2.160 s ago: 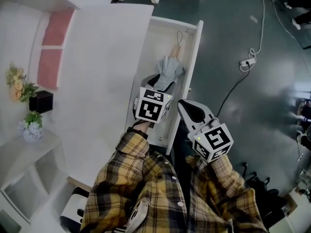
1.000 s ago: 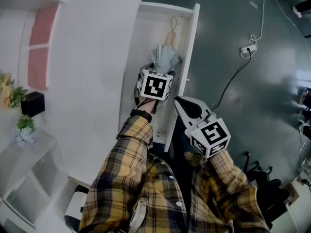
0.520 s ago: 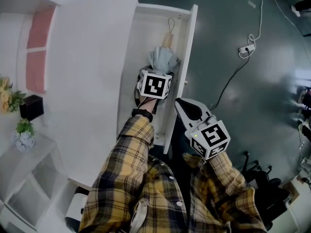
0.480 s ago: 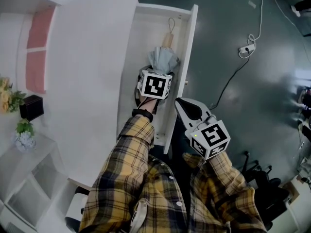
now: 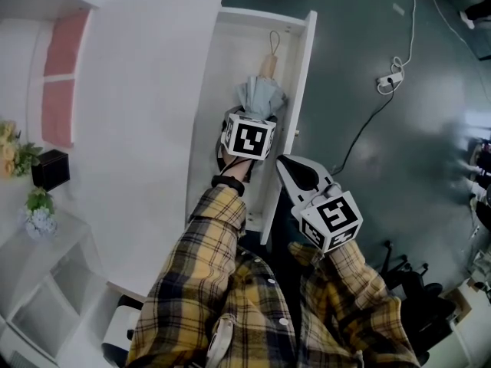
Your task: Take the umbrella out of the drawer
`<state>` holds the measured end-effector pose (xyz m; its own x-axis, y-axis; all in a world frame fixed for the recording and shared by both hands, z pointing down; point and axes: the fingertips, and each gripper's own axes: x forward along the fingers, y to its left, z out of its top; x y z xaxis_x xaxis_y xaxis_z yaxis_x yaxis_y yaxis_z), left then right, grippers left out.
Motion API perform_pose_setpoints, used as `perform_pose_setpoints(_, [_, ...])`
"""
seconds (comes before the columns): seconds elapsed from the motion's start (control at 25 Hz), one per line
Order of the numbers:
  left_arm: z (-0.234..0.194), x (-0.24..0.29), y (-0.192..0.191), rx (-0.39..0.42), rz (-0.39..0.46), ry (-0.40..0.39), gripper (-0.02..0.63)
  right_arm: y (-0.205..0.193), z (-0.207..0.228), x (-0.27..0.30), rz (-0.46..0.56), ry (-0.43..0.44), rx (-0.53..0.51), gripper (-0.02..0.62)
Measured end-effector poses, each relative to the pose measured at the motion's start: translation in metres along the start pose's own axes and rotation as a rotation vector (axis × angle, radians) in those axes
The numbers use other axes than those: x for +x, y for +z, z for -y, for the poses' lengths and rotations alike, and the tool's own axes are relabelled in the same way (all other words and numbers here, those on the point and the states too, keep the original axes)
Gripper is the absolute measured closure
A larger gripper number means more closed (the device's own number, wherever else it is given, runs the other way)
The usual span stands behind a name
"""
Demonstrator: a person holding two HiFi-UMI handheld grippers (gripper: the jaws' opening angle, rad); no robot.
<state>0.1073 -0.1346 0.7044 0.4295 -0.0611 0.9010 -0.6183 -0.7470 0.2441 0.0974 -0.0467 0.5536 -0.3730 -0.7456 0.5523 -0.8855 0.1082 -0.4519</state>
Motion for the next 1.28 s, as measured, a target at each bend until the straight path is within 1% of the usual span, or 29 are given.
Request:
perform_pose_setpoints(0.52, [0.002,-0.008,0.003,-0.005,0.026,-0.015,0.291,0.003,-0.004,-0.003,-0.002,0.018,-0.022,0.578])
perform_pose_setpoints(0.84, [0.001,-0.022,0.015,-0.020,0.087,-0.018,0.291,0.009,-0.004,-0.003,-0.005,0.031,-0.046,0.578])
perform_pose_setpoints(1.04, [0.002,-0.038,0.023,-0.013,0.118,-0.009,0.291,0.016,-0.011,-0.006,-0.002,0.047,-0.071,0.578])
perform_pose_setpoints(1.28, [0.003,-0.066,0.029,-0.035,0.190,-0.002,0.291,0.027,-0.022,-0.011,0.008,0.060,-0.116,0.578])
